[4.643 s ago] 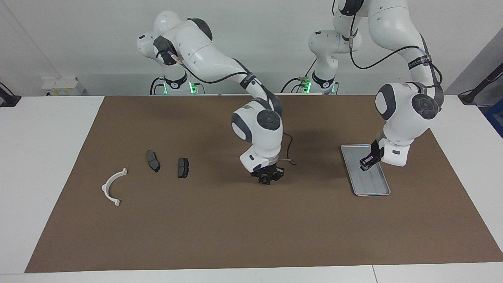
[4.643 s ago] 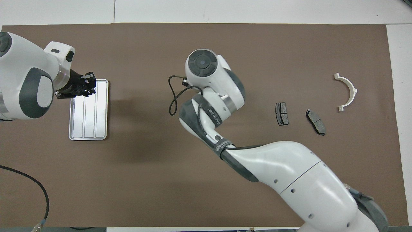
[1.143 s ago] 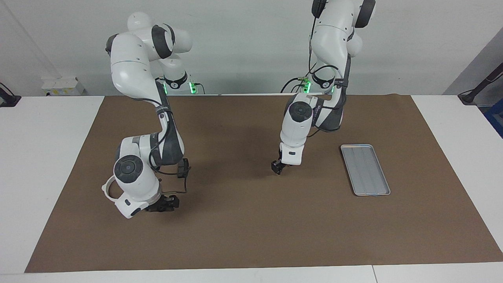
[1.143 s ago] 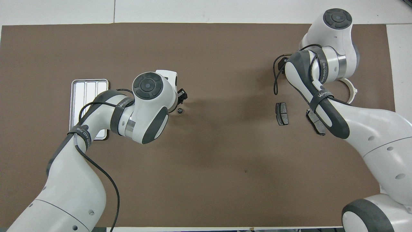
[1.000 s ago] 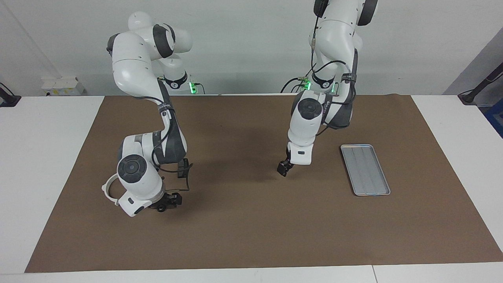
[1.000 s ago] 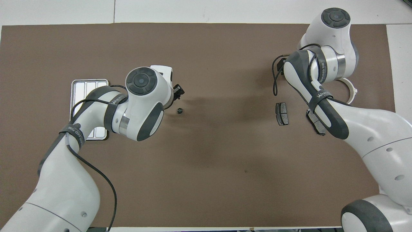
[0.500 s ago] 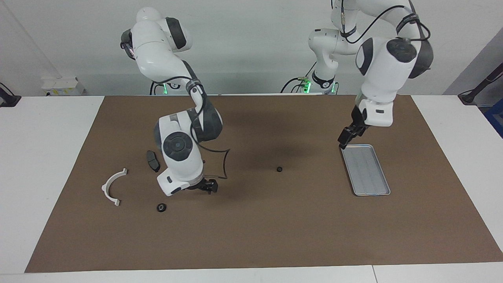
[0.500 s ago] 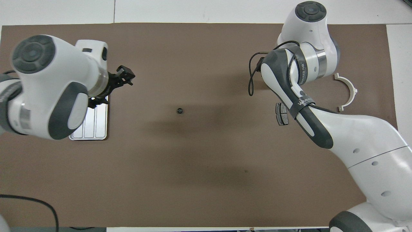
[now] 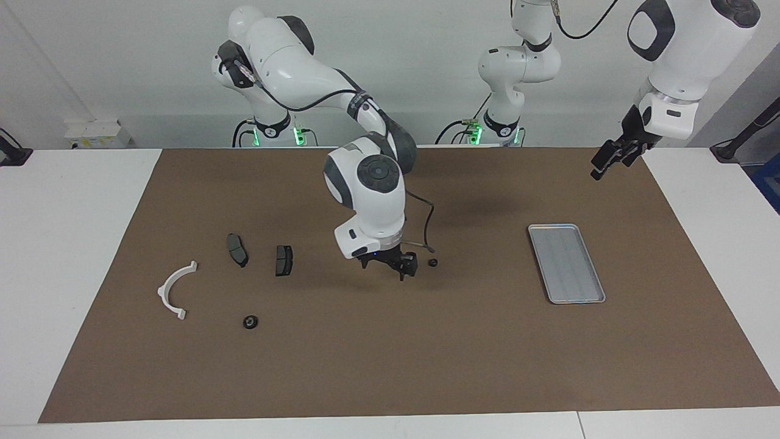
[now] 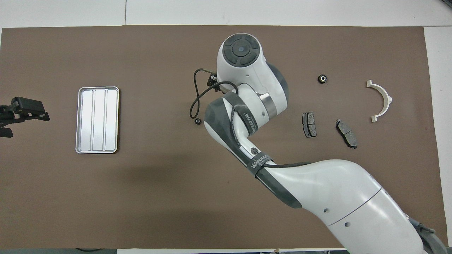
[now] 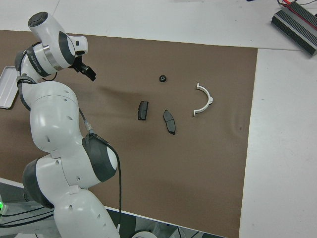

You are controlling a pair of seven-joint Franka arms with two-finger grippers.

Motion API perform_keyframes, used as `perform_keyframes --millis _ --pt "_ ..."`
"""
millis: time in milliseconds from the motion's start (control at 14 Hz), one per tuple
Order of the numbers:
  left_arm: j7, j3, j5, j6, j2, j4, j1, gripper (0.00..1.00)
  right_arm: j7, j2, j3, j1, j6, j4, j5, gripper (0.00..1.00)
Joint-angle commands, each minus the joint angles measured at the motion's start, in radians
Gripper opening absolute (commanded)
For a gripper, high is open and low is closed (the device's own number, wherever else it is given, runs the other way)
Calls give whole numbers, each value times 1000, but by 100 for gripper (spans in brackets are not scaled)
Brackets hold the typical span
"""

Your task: Place bearing gear from tray to pile

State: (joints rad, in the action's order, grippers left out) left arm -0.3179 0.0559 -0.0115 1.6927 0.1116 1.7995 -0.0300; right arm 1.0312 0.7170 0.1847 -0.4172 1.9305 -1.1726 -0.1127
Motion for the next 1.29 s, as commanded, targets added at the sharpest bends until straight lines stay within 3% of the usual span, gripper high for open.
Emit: perform_keyframes --millis 0,214,1000,1214 --pt "45 -19 -10 63 -4 28 39 100 113 18 -7 -55 68 -10 10 100" --pt "45 -25 -33 62 -91 -58 52 100 199 59 -10 -110 128 -12 -13 100" --pt "37 -19 -35 54 -72 -19 13 100 296 127 -8 -167 189 -36 -119 100" --pt "37 -19 -35 54 -70 -20 12 100 308 133 -8 -167 196 -39 -127 89"
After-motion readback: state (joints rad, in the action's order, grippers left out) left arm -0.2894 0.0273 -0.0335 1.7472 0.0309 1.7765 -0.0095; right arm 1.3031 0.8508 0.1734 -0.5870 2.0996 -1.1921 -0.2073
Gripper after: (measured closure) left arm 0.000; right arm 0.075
